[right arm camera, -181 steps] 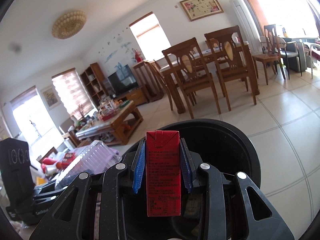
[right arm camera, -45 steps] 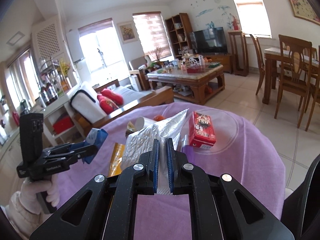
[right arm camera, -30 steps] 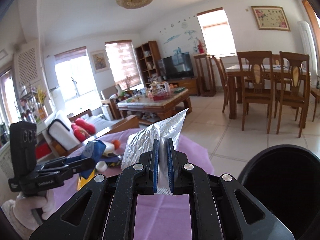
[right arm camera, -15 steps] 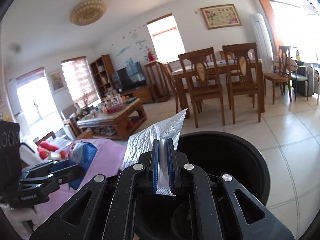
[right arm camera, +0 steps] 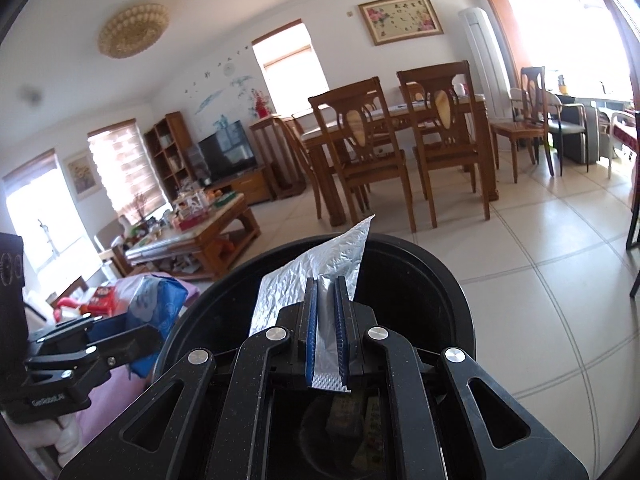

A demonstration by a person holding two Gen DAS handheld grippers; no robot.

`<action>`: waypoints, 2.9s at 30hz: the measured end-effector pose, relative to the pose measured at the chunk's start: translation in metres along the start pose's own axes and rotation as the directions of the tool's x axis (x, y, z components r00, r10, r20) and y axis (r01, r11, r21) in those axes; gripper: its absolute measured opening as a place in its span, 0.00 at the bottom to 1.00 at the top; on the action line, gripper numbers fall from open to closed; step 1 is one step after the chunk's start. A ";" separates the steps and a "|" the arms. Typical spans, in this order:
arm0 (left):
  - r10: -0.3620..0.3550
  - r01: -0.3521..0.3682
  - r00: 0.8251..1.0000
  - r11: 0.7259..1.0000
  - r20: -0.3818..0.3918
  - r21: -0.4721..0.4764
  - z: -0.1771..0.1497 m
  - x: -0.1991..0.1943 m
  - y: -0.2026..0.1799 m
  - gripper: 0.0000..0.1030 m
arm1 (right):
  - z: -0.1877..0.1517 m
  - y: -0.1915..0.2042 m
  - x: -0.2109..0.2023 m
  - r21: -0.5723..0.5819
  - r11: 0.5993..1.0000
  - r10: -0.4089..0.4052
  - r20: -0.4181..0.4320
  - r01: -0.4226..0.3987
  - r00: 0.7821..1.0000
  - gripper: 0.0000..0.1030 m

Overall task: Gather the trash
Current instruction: 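Carry both items over the black bin and open both tools to drop them, then move both open tools back over the table toward the remaining trash, then grasp the white paper cup with the left tool while the right tool grasps the red snack box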

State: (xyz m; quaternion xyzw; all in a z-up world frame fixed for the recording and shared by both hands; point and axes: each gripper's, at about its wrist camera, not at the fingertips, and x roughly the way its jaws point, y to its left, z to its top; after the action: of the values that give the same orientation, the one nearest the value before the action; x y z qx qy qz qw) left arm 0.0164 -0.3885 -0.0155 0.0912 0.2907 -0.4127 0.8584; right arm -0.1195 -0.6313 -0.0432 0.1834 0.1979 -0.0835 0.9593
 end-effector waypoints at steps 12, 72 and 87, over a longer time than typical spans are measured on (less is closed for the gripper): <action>0.004 -0.004 0.999 1.000 -0.036 0.006 0.003 0.018 -0.009 0.44 | -0.002 0.011 0.017 0.013 1.000 -0.013 -0.019 0.013 1.000 0.09; 0.508 -0.478 0.860 0.776 -0.040 -0.412 -0.064 -0.202 0.324 0.95 | 0.005 0.428 0.127 -0.268 0.874 0.309 -0.338 -0.406 0.889 0.88; 0.384 -0.400 0.914 0.793 -0.132 -0.459 -0.086 -0.163 0.363 0.47 | -0.021 0.486 0.266 -0.158 0.917 0.236 -0.523 -0.365 0.819 0.88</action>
State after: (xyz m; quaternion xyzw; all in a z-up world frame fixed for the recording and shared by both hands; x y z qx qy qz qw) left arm 0.1761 -0.0144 -0.0227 -0.0578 0.3717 -0.1402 0.9159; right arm 0.2276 -0.1998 -0.0149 0.1049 0.4135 0.1455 0.8927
